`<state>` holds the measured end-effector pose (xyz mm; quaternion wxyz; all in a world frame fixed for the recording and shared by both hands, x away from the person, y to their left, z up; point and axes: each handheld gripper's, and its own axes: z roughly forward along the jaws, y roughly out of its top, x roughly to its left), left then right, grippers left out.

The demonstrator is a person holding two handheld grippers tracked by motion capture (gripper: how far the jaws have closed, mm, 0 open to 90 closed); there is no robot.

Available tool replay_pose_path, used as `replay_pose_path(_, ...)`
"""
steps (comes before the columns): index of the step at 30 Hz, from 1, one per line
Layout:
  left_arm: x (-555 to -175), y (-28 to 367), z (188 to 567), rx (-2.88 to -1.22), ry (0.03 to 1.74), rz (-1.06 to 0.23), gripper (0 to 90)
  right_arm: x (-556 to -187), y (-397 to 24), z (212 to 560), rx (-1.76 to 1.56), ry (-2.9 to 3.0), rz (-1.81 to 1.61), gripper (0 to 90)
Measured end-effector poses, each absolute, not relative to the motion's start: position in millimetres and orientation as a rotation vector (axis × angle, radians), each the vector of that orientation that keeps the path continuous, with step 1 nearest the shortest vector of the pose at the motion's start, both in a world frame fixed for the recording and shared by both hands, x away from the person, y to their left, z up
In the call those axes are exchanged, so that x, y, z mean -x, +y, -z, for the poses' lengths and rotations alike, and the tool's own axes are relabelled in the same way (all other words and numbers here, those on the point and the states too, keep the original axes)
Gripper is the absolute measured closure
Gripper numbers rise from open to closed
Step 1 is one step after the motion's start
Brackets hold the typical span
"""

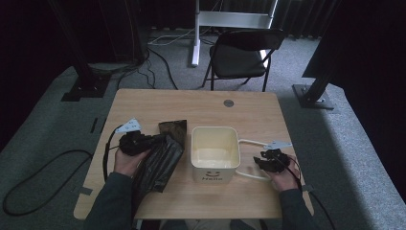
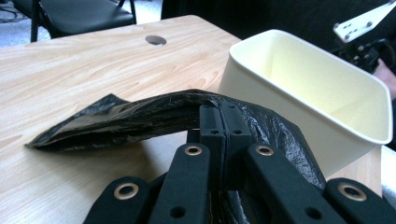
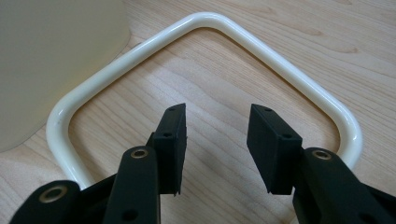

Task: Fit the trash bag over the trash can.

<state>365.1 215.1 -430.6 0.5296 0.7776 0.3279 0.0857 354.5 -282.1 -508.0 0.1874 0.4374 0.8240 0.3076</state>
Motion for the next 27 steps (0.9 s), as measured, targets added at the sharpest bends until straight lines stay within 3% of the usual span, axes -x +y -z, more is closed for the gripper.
replay_pose_path(27,-382,193,398,-1.751,0.768,-0.166,90.0,-355,-282,508,-1.226,2.319,-0.869,56.9)
